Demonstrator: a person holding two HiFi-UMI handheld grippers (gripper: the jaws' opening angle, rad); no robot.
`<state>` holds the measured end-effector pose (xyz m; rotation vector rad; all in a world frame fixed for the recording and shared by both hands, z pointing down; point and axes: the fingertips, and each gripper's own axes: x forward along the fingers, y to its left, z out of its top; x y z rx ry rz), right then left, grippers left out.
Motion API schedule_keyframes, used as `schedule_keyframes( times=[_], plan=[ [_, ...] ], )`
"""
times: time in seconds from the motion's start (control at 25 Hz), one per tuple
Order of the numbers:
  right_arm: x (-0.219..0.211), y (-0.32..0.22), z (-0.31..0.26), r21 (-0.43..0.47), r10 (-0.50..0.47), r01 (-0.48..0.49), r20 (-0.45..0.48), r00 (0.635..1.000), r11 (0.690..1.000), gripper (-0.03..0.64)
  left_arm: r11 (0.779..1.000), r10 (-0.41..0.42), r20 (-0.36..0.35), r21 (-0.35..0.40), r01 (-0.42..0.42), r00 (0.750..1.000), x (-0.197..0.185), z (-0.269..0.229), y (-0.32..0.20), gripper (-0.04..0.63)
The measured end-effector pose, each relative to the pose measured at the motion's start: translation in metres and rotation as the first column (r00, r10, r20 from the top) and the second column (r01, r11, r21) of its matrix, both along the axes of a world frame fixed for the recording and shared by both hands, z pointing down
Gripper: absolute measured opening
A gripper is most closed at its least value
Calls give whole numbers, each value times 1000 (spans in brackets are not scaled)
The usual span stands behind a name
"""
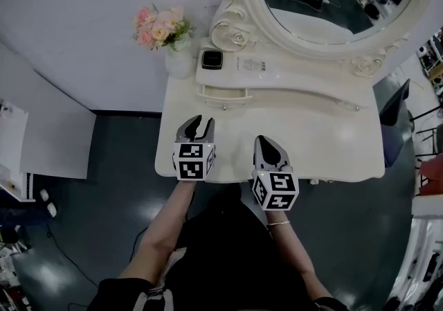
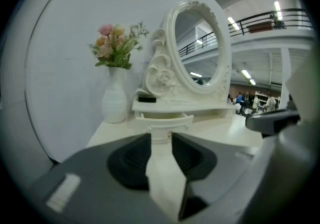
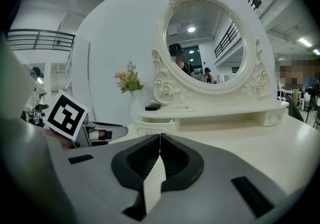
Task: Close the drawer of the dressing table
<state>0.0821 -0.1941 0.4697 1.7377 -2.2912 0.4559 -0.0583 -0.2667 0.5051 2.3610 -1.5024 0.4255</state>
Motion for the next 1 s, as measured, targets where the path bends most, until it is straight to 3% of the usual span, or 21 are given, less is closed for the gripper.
schedule_keyframes(
  times=[1.0],
  plan=[
    [24,-51,11,-32,-39,40,12,999,999,5,998,-33,56,-59,37,998,22,26,-58,132]
  ],
)
